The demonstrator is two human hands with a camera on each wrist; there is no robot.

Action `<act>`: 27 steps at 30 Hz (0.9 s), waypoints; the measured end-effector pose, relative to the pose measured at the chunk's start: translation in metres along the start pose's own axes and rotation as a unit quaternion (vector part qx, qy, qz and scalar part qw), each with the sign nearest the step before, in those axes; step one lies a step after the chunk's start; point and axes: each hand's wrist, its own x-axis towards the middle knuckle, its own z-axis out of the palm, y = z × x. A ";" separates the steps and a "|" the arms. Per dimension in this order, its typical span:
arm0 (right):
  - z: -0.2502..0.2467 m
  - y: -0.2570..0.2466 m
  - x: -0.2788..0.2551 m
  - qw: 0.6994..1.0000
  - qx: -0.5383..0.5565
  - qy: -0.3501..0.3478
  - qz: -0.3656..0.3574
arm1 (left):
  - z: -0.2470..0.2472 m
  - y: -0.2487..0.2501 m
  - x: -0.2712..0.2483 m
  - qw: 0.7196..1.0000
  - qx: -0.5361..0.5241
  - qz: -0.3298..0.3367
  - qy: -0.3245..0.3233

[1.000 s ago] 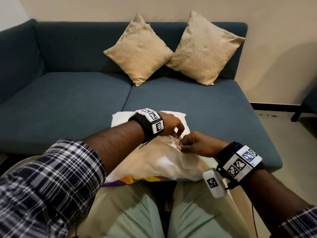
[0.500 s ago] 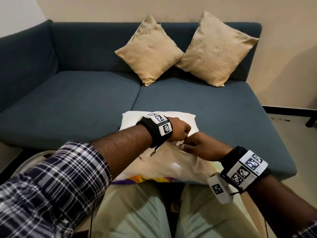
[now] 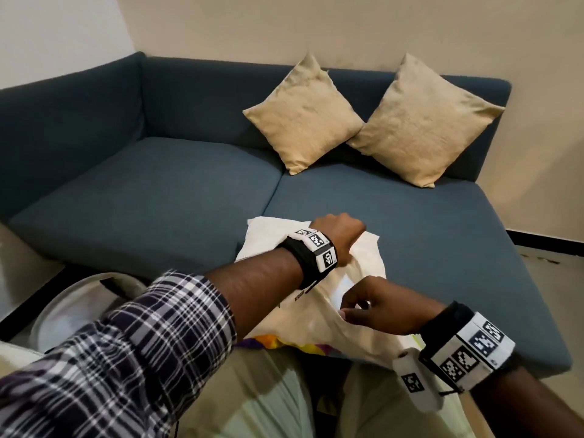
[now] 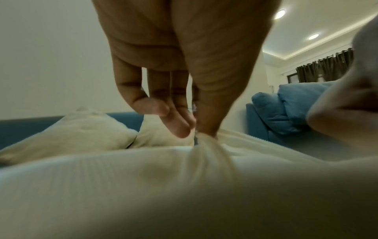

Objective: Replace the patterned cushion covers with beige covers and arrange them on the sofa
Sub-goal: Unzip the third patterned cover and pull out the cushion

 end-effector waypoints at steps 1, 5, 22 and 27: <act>0.001 0.002 0.001 1.000 0.018 0.018 0.010 | 0.001 0.000 -0.006 1.000 -0.002 -0.006 -0.014; 0.001 0.003 0.008 0.984 0.082 0.132 0.087 | 0.009 -0.015 -0.026 0.995 0.034 -0.032 -0.085; 0.023 -0.014 0.045 0.945 0.064 0.261 0.189 | -0.002 -0.040 -0.063 0.986 -0.026 -0.123 -0.108; 0.015 -0.021 0.045 0.930 0.103 0.285 0.206 | -0.004 -0.037 -0.090 0.985 -0.073 -0.146 -0.060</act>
